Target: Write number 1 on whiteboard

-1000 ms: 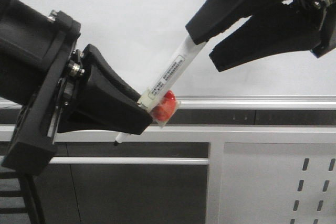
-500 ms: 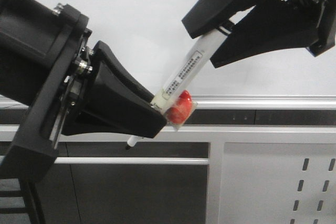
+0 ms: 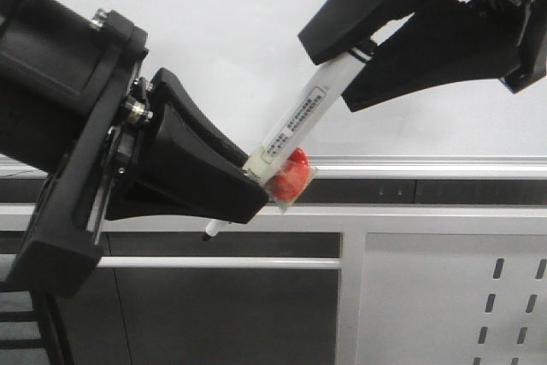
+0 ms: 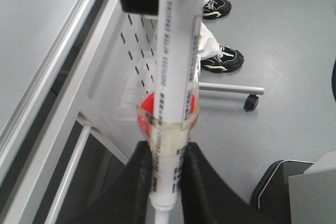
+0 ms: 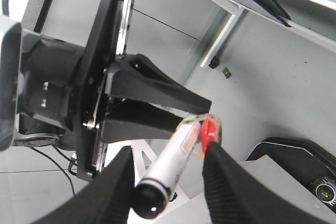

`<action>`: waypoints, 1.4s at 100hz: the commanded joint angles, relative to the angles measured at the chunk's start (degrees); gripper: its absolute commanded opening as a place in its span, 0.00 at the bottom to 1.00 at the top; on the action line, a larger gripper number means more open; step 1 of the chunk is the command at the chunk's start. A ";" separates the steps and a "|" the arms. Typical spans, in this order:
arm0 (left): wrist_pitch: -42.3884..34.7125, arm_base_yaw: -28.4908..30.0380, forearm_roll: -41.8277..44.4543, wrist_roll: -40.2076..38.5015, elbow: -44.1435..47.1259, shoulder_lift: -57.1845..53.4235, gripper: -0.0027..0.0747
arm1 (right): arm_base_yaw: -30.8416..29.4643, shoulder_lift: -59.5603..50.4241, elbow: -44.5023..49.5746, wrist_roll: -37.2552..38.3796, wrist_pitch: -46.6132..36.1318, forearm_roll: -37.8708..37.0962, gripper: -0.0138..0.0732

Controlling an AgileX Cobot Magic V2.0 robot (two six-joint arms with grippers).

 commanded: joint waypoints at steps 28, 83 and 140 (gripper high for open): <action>-0.48 -0.38 -1.06 -0.15 -1.90 -1.31 0.01 | 0.01 -1.03 -1.69 -0.25 1.37 2.82 0.43; 0.25 -0.38 -1.06 -0.15 -1.99 -1.31 0.01 | 0.01 -1.03 -1.69 -0.25 1.37 3.20 0.10; 1.99 -0.38 -1.06 -0.15 -4.87 -1.31 0.50 | 0.01 -1.03 -1.69 -0.25 1.37 3.20 0.10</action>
